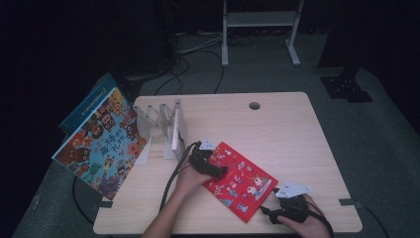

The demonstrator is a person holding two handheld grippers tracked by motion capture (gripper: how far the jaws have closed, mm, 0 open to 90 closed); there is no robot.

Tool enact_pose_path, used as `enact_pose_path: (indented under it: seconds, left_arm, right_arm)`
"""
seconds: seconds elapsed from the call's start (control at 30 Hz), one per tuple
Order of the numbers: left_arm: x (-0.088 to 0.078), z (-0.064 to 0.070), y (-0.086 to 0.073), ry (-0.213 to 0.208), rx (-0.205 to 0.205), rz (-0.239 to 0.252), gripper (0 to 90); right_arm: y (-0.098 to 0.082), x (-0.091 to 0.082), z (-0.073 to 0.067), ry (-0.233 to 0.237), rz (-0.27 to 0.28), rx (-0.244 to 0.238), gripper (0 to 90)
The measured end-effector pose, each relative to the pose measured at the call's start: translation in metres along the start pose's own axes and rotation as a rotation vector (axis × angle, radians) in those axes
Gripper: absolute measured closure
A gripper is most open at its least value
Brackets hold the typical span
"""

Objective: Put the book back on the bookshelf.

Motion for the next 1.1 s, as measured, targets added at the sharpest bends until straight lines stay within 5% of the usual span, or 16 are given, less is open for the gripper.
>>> enact_pose_path:
  seconds: [0.43, 0.9, 1.1]
  left_arm:
    - [0.0005, 0.0009, 0.0005, 0.005, -0.009, -0.001, 0.0]
    - [0.0009, 0.0017, 0.0022, 0.015, -0.024, -0.014, 0.0]
    - [-0.0022, -0.002, 0.0019, -0.015, -0.075, 0.017, 0.9]
  right_arm:
    - [0.0029, 0.0073, -0.0089, -0.004, -0.01, 0.002, 4.7]
    - [0.0033, 0.0086, -0.0086, -0.005, -0.017, 0.004, 3.0]
    - [0.0035, 0.0089, -0.0085, -0.006, -0.02, 0.006, 2.6]
Point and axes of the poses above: each handheld gripper's, and its own axes: x roughly forward along the jaws, y roughly out of its top, z roughly to its right, the point moved 4 cm from there along x, roughly forward along the jaws, and after that the axes turned 1 degree about -z, right-handed, at the moved point
